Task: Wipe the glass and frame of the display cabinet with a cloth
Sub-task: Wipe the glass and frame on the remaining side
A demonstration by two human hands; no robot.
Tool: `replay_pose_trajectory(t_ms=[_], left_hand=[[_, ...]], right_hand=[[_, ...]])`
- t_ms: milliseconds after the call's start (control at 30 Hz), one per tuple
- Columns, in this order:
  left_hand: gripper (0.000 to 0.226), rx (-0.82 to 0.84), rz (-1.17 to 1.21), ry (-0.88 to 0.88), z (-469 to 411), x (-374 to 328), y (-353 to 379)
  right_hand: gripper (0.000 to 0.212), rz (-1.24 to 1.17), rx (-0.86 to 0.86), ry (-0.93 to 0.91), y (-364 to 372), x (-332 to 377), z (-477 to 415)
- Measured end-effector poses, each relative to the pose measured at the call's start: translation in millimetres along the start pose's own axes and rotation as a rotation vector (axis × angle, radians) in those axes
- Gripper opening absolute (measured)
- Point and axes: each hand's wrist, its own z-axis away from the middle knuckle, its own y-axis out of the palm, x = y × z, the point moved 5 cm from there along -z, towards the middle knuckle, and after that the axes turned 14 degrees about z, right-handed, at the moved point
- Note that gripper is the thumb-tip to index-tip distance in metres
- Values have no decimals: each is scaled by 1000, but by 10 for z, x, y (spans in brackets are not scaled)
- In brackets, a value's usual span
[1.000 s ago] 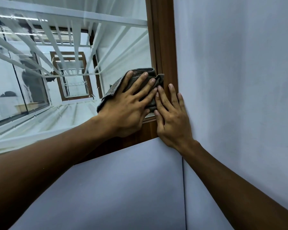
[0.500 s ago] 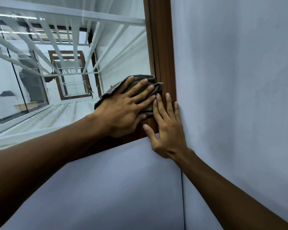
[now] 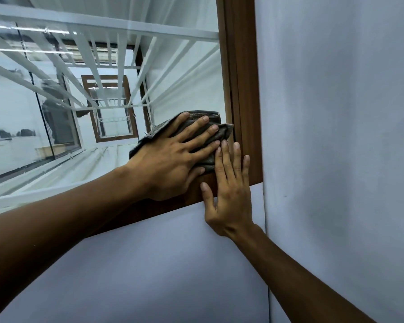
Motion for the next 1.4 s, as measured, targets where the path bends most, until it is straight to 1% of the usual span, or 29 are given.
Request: replay_pose_trajectory(t_ms=[167,267,333,467,533,600,633,700,767,833,933,1067,1167,1267,1400], left_hand=[[65,1,-17,27,195,100,-75],[66,-14,-34,20,317,147,-130],[68,-39,-52,-5,335,199,-184],[69,-166,-108,-107,200,405,-420],[76,-197,-120,-140,125,414,-463],[86,-196,-127,-131,94,383,-416],[86,-199,-131,-116,89,389,-401],[75,-222,-137,-99,64,487,-452],[66,-239,-130,-115,-25,646,-595],[63,-265,-121,-163,-183,835,-786],[68,-328,-137,-270,-452,1149,-1164],[74,-314,-139,-386,-810,1464,-1550],[70,-342,-119,-418,-1092,1666,-1848],[65,-333,-127,-420,-1412,1898,-2142],[64,-335,-157,-397,-1836,2273,-2548]], right_hand=[[81,-96,-12,14,3,295,12],[77,-118,-20,-43,-20,360,-43],[74,-96,-44,-102,-71,288,-186],[68,-61,-49,-173,-120,124,-743],[67,28,-55,-195,-119,114,-1067],[68,107,-58,-242,-124,126,-1284],[68,121,-60,-276,-132,120,-1343],[66,85,-89,-323,-188,66,-1426],[64,9,-136,-294,-281,-42,-1589],[63,10,-166,-235,-365,-118,-1885],[63,70,-169,-220,-475,-45,-2444],[65,99,-106,-243,-618,188,-3209],[68,137,-74,-213,-693,229,-3712],[70,154,-58,-195,-726,198,-4157],[70,204,-118,-157,-877,163,-4793]])
